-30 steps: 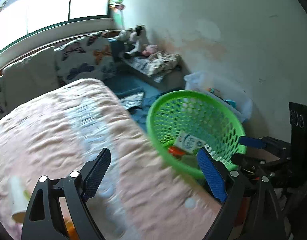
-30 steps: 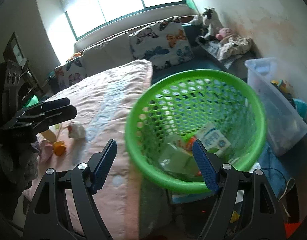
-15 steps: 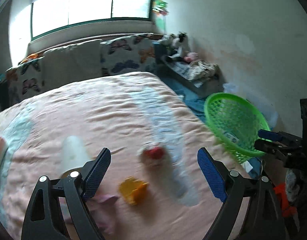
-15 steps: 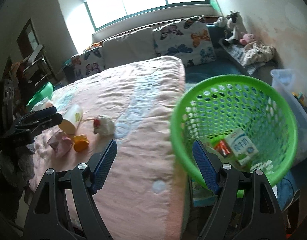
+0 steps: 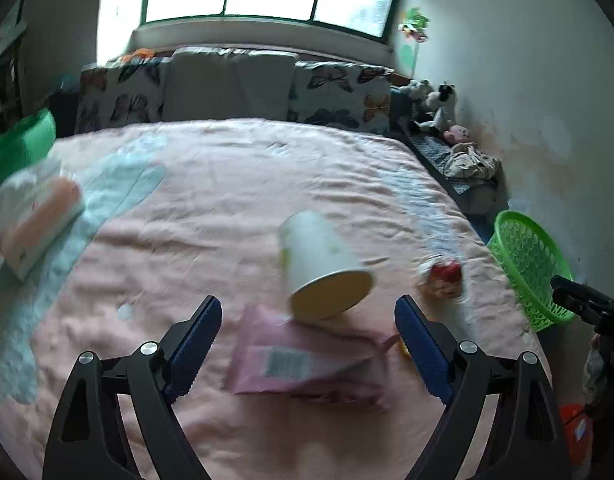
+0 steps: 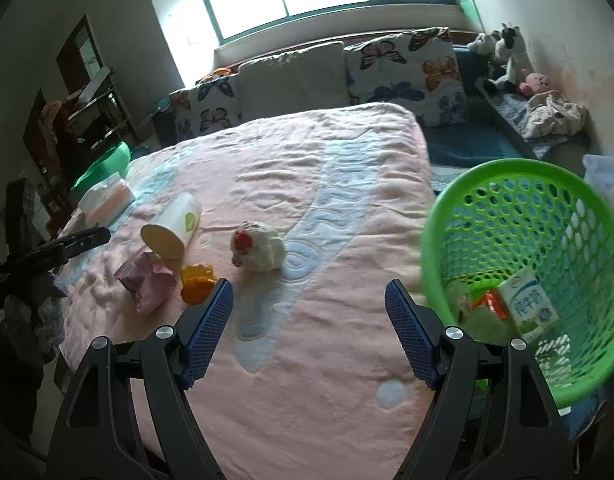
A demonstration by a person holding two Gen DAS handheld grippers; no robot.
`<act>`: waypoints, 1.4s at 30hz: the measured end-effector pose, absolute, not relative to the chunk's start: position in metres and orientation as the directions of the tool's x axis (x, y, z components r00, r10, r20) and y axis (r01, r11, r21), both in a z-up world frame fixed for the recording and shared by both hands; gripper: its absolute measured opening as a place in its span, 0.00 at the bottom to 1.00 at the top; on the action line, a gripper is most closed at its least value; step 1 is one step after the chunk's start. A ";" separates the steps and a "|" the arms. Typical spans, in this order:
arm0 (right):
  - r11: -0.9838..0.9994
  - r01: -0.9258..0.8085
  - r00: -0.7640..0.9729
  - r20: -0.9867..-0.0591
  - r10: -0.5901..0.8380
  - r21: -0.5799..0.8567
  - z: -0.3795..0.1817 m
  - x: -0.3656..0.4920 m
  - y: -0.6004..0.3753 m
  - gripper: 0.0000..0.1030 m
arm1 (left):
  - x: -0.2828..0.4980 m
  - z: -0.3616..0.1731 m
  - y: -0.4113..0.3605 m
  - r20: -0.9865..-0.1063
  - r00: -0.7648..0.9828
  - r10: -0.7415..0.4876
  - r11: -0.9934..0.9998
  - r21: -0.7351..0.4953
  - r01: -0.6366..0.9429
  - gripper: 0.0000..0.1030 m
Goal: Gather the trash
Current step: 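Move both grippers back over the bed toward the pink snack bag, then grasp the pink snack bag with the left gripper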
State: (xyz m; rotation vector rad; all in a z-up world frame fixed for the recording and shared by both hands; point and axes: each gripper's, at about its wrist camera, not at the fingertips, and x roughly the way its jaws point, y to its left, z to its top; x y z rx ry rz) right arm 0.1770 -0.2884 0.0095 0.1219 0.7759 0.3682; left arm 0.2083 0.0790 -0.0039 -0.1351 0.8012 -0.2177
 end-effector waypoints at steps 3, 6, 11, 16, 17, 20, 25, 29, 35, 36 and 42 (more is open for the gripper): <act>0.926 -0.292 0.642 -0.667 0.376 0.241 0.006 0.180 -0.279 0.76 | 0.211 -0.017 0.100 -0.715 0.647 -0.265 0.961 -0.249 0.119 0.83; 0.923 -0.303 0.632 -0.674 0.382 0.238 0.004 0.184 -0.270 0.76 | 0.213 -0.029 0.112 -0.727 0.623 -0.287 0.954 -0.277 0.116 0.82; 0.918 -0.321 0.620 -0.681 0.390 0.234 0.002 0.189 -0.256 0.76 | 0.216 -0.041 0.114 -0.734 0.596 -0.327 0.942 -0.301 0.145 0.77; 0.914 -0.335 0.611 -0.686 0.396 0.229 0.002 0.193 -0.246 0.76 | 0.221 -0.056 0.114 -0.749 0.556 -0.359 0.932 -0.322 0.169 0.73; 0.913 -0.337 0.609 -0.687 0.397 0.229 0.002 0.194 -0.244 0.76 | 0.222 -0.057 0.114 -0.752 0.552 -0.359 0.932 -0.321 0.169 0.73; 0.912 -0.343 0.603 -0.691 0.398 0.226 0.000 0.196 -0.240 0.76 | 0.223 -0.061 0.114 -0.754 0.540 -0.375 0.926 -0.332 0.179 0.72; 0.909 -0.350 0.593 -0.698 0.401 0.225 -0.004 0.202 -0.233 0.76 | 0.225 -0.068 0.113 -0.758 0.515 -0.400 0.916 -0.352 0.192 0.61; 0.904 -0.361 0.581 -0.703 0.411 0.231 -0.008 0.207 -0.227 0.76 | 0.224 -0.071 0.113 -0.751 0.507 -0.423 0.905 -0.376 0.199 0.55; 0.897 -0.382 0.564 -0.711 0.419 0.225 -0.015 0.209 -0.212 0.76 | 0.218 -0.069 0.109 -0.740 0.514 -0.434 0.900 -0.387 0.202 0.42; 0.896 -0.383 0.563 -0.713 0.418 0.223 -0.016 0.210 -0.210 0.76 | 0.218 -0.068 0.109 -0.740 0.517 -0.430 0.901 -0.386 0.197 0.39; 0.889 -0.409 0.544 -0.727 0.419 0.206 -0.026 0.211 -0.194 0.72 | 0.209 -0.064 0.109 -0.735 0.530 -0.423 0.903 -0.390 0.181 0.15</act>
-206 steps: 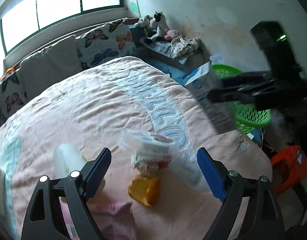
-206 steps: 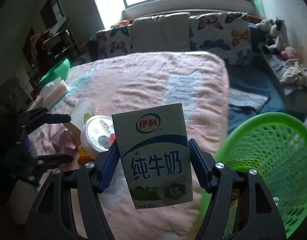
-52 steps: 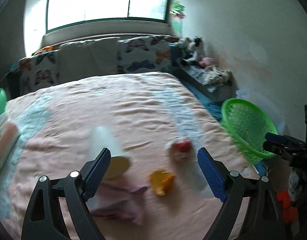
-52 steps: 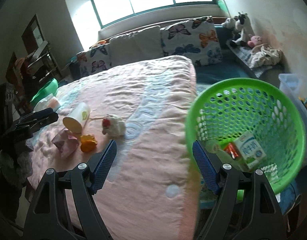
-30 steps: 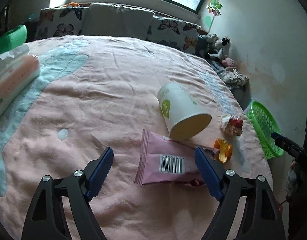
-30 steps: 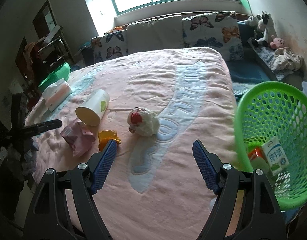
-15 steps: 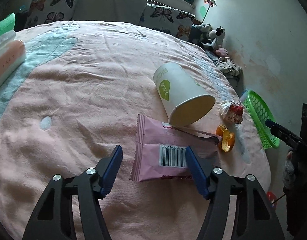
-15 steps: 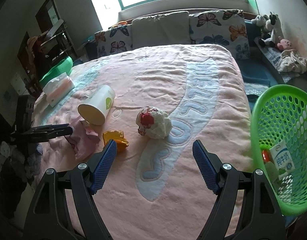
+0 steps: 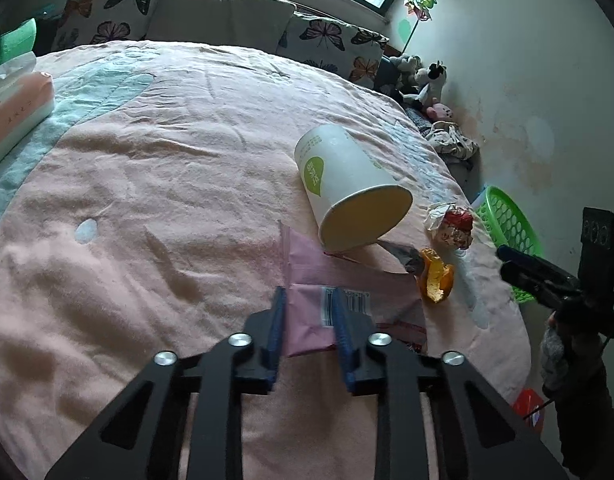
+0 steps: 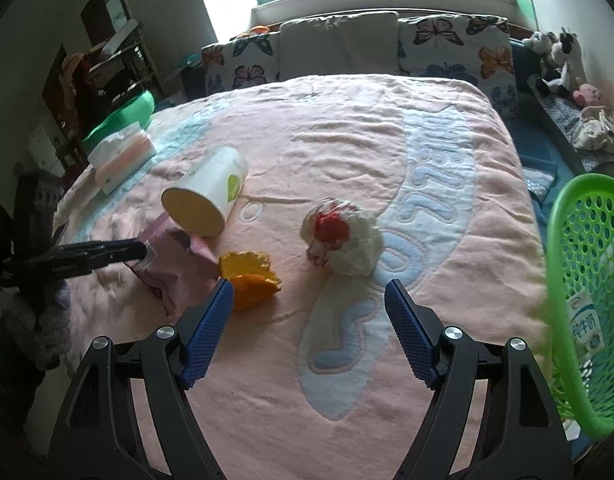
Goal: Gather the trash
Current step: 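Grasp the pink snack bag with the left gripper, then grasp the orange peel with the right gripper while the left gripper lifts the pink bag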
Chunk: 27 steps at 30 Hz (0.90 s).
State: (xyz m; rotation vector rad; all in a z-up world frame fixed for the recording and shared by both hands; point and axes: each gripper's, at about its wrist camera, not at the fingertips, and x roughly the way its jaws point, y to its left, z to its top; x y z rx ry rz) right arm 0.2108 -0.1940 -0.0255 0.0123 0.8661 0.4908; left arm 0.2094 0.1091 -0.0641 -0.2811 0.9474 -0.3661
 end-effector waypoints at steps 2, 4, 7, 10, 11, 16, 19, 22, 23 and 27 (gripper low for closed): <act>0.883 -0.424 0.535 -0.731 0.425 0.202 -0.028 0.209 -0.187 0.71 | 0.206 -0.062 0.110 -0.731 0.536 -0.421 0.903 -0.390 0.177 0.11; 0.876 -0.438 0.524 -0.734 0.432 0.203 -0.032 0.208 -0.180 0.67 | 0.201 -0.059 0.111 -0.725 0.546 -0.420 0.904 -0.390 0.178 0.08; 0.869 -0.454 0.513 -0.738 0.438 0.200 -0.036 0.208 -0.170 0.63 | 0.192 -0.051 0.112 -0.713 0.562 -0.419 0.904 -0.386 0.184 0.05; 0.862 -0.463 0.499 -0.744 0.445 0.206 -0.042 0.211 -0.161 0.61 | 0.183 -0.044 0.115 -0.704 0.583 -0.405 0.911 -0.369 0.187 0.03; 0.861 -0.465 0.495 -0.746 0.446 0.206 -0.043 0.211 -0.159 0.60 | 0.178 -0.040 0.116 -0.699 0.592 -0.401 0.912 -0.365 0.187 0.03; 0.865 -0.467 0.490 -0.760 0.427 0.184 -0.054 0.217 -0.144 0.57 | 0.165 -0.024 0.124 -0.676 0.628 -0.385 0.918 -0.352 0.184 0.02; 0.870 -0.463 0.491 -0.768 0.411 0.170 -0.060 0.220 -0.138 0.56 | 0.160 -0.015 0.130 -0.660 0.646 -0.383 0.917 -0.355 0.182 0.02; 0.875 -0.461 0.496 -0.775 0.391 0.147 -0.064 0.222 -0.131 0.55 | 0.156 -0.008 0.135 -0.647 0.660 -0.381 0.917 -0.355 0.182 0.02; 0.877 -0.460 0.497 -0.778 0.385 0.140 -0.065 0.222 -0.129 0.54 | 0.155 -0.006 0.135 -0.643 0.666 -0.380 0.918 -0.353 0.183 0.02; 0.884 -0.458 0.517 -0.782 0.349 0.092 -0.068 0.222 -0.122 0.50 | 0.154 0.002 0.135 -0.630 0.677 -0.380 0.918 -0.349 0.190 0.02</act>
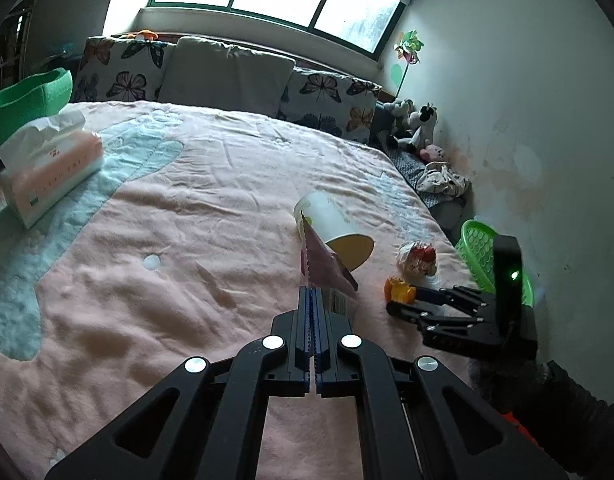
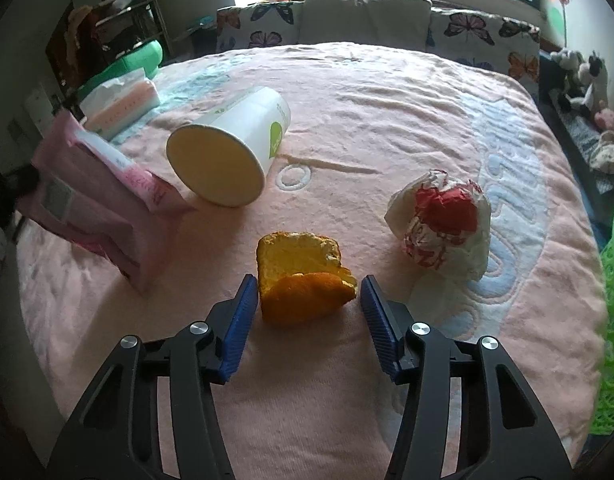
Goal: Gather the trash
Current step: 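Grasp the orange peel with the right gripper while the left gripper lifts the pink bag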
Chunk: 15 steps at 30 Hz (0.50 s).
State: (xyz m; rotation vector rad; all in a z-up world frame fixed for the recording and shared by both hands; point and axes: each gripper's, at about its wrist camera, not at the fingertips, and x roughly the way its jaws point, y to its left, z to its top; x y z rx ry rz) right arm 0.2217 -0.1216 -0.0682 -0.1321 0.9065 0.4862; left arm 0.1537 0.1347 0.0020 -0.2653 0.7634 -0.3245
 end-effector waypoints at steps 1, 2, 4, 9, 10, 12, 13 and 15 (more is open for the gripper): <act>0.884 -0.460 0.519 -0.781 0.347 0.087 -0.068 0.221 -0.121 0.48 | 0.153 0.004 0.134 -0.627 0.679 -0.382 0.917 -0.350 0.193 0.02; 0.885 -0.458 0.522 -0.781 0.343 0.082 -0.068 0.221 -0.120 0.48 | 0.152 0.006 0.134 -0.623 0.681 -0.384 0.916 -0.351 0.196 0.02; 0.886 -0.457 0.527 -0.779 0.341 0.079 -0.068 0.221 -0.121 0.45 | 0.153 0.011 0.133 -0.613 0.686 -0.391 0.913 -0.352 0.206 0.02; 0.887 -0.449 0.529 -0.769 0.360 0.107 -0.062 0.216 -0.130 0.42 | 0.155 0.022 0.124 -0.596 0.691 -0.409 0.906 -0.355 0.231 0.02; 0.888 -0.446 0.530 -0.766 0.365 0.114 -0.061 0.215 -0.133 0.42 | 0.156 0.023 0.121 -0.594 0.690 -0.414 0.905 -0.354 0.237 0.02; 0.890 -0.440 0.538 -0.758 0.367 0.118 -0.055 0.209 -0.139 0.42 | 0.158 0.026 0.115 -0.590 0.688 -0.423 0.901 -0.352 0.252 0.02; 0.891 -0.437 0.543 -0.753 0.371 0.124 -0.052 0.206 -0.143 0.42 | 0.160 0.029 0.110 -0.585 0.686 -0.432 0.898 -0.352 0.264 0.02; 0.895 -0.427 0.554 -0.744 0.374 0.131 -0.046 0.201 -0.151 0.42 | 0.162 0.032 0.102 -0.579 0.683 -0.444 0.892 -0.353 0.281 0.02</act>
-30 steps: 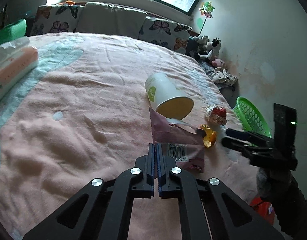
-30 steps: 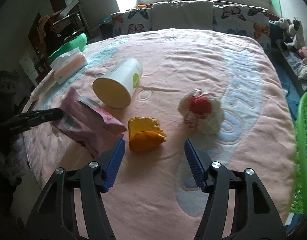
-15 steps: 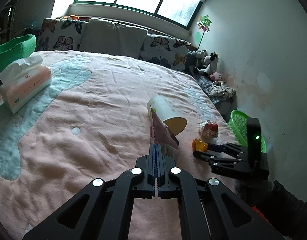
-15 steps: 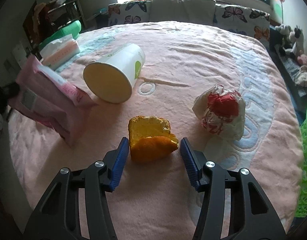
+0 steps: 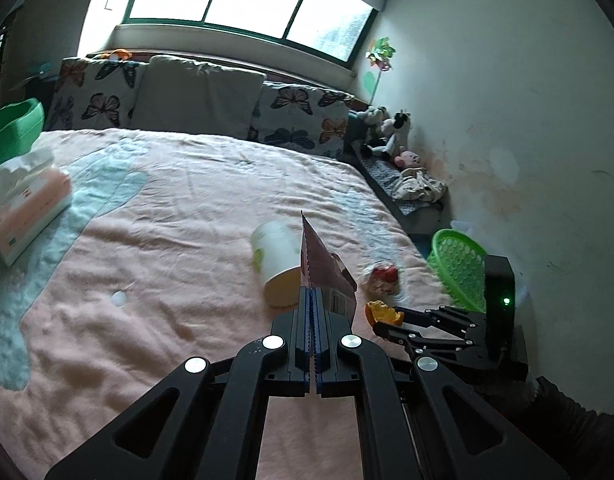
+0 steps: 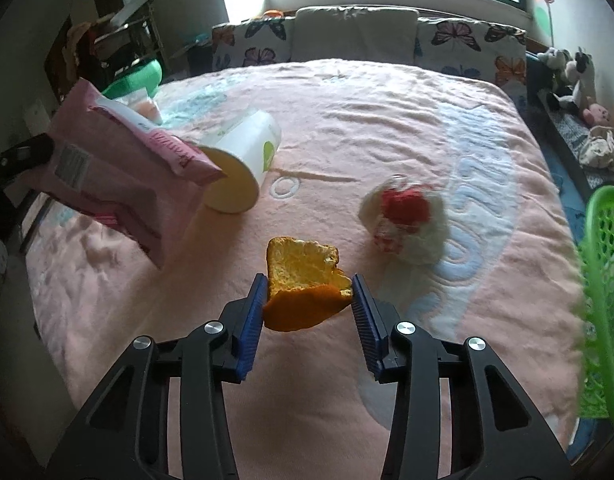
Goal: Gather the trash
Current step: 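Grasp the orange peel with the right gripper while the left gripper lifts the pink bag, then carry the pink bag toward the basket with the left gripper while the right gripper drops the orange peel in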
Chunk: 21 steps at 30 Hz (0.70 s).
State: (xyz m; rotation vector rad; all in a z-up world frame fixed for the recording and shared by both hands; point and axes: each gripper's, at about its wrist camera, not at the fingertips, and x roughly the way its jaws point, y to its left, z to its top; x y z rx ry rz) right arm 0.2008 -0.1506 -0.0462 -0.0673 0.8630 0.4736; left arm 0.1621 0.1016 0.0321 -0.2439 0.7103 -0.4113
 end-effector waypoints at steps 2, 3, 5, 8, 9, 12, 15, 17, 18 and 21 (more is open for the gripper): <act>0.899 -0.417 0.565 -0.736 0.374 0.136 -0.040 0.196 -0.159 0.42 | 0.165 0.034 0.094 -0.575 0.678 -0.457 0.887 -0.353 0.298 0.02; 0.902 -0.408 0.573 -0.731 0.372 0.140 -0.036 0.194 -0.166 0.42 | 0.167 0.036 0.087 -0.573 0.674 -0.466 0.883 -0.354 0.309 0.02; 0.910 -0.391 0.588 -0.722 0.364 0.140 -0.030 0.190 -0.177 0.42 | 0.170 0.038 0.076 -0.570 0.665 -0.483 0.875 -0.356 0.329 0.02; 0.923 -0.359 0.616 -0.708 0.346 0.138 -0.020 0.183 -0.198 0.42 | 0.175 0.042 0.056 -0.564 0.652 -0.506 0.862 -0.359 0.358 0.02; 0.928 -0.346 0.625 -0.704 0.337 0.136 -0.017 0.181 -0.206 0.42 | 0.178 0.044 0.047 -0.561 0.646 -0.518 0.855 -0.363 0.371 0.02; 0.945 -0.300 0.652 -0.694 0.305 0.133 -0.010 0.177 -0.232 0.42 | 0.185 0.049 0.026 -0.551 0.627 -0.551 0.835 -0.375 0.403 0.02; 0.959 -0.245 0.675 -0.686 0.273 0.140 -0.006 0.174 -0.262 0.42 | 0.192 0.053 0.001 -0.545 0.609 -0.576 0.817 -0.372 0.439 0.02; 0.970 -0.203 0.693 -0.680 0.241 0.137 -0.003 0.170 -0.284 0.42 | 0.197 0.056 -0.015 -0.542 0.595 -0.593 0.805 -0.377 0.458 0.02; 0.974 -0.179 0.700 -0.679 0.223 0.136 -0.001 0.168 -0.297 0.42 | 0.199 0.057 -0.025 -0.540 0.588 -0.603 0.797 -0.377 0.471 0.02; 0.985 -0.119 0.713 -0.679 0.174 0.127 0.001 0.165 -0.329 0.42 | 0.202 0.063 -0.050 -0.535 0.572 -0.621 0.781 -0.368 0.504 0.02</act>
